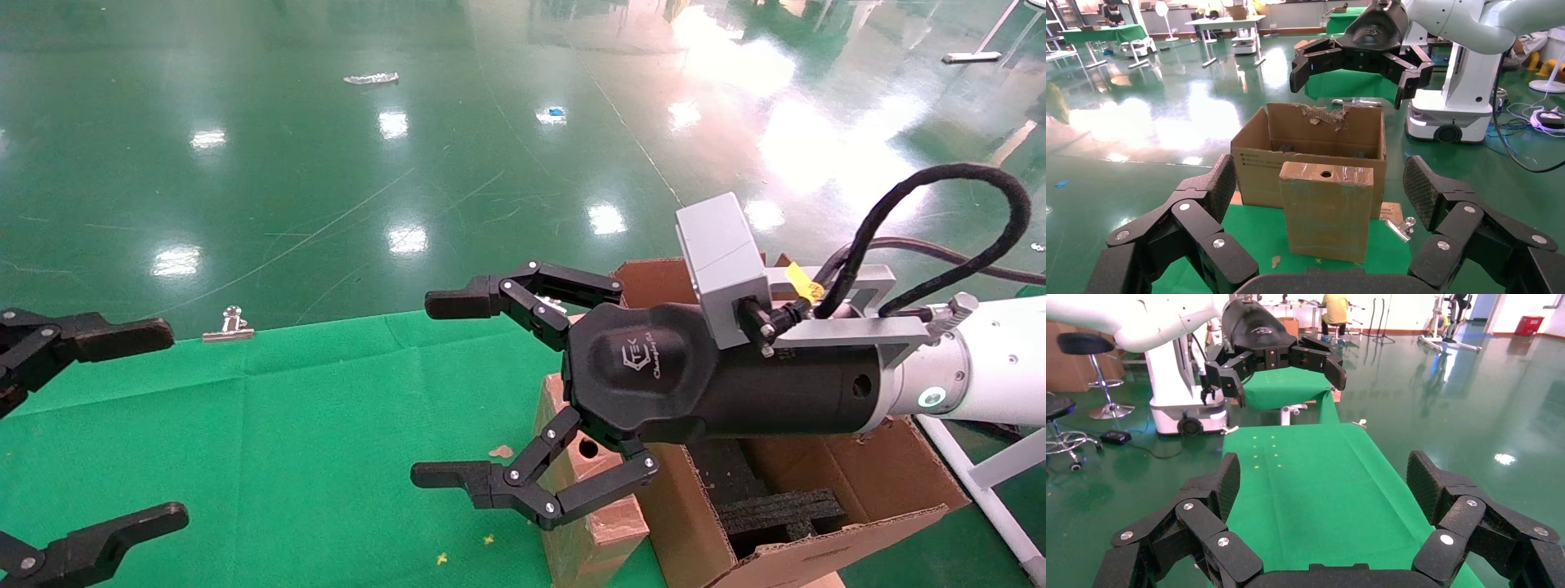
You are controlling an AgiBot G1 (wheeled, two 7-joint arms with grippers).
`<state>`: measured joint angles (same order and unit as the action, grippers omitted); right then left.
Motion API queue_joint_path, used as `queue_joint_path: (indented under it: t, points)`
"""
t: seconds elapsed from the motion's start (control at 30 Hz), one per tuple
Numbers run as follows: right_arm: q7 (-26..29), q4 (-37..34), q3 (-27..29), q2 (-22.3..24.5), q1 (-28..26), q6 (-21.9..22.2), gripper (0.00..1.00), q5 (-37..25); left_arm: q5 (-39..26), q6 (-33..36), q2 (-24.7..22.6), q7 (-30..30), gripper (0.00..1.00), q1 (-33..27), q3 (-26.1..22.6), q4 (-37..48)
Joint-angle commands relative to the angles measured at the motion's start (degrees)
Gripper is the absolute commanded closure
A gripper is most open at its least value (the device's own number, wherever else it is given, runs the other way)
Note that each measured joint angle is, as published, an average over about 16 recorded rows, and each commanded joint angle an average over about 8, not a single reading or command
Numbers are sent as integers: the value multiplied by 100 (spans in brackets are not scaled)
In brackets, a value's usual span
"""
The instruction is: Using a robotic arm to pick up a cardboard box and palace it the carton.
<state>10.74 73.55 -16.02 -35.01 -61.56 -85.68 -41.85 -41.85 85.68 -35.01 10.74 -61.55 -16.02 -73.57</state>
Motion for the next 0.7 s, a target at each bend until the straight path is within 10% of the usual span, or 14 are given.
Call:
queue_joint_path:
  t: [0.03, 0.7]
  points:
    - [0, 0, 0, 0, 0, 0, 0, 0, 0, 0, 0, 0, 0, 0, 0, 0]
    - [333, 362, -548, -80, -453, -110, 0, -980, 3, 1, 0, -4, 0, -4, -5, 5]
